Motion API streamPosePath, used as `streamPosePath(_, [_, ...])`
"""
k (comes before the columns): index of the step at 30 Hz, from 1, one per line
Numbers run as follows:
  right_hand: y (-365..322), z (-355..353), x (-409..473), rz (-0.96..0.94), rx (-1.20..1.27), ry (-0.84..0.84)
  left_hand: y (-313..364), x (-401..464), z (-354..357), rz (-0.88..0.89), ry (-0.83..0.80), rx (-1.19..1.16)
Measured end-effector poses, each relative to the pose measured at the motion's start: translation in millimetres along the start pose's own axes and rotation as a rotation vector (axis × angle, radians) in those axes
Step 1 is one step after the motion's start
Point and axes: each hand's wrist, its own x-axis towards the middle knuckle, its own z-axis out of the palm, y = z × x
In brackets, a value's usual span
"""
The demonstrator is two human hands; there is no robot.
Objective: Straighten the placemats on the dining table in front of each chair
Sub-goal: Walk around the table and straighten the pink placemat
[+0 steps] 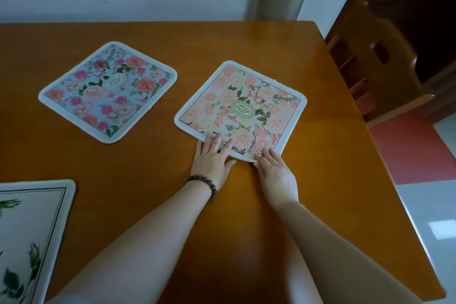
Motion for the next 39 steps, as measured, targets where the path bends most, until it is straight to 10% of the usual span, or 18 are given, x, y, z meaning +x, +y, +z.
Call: streamPosePath(39, [-14,-40,-221,-0.124,0.151,-0.523,52,-286,3,-0.368,-0.259,-0.009])
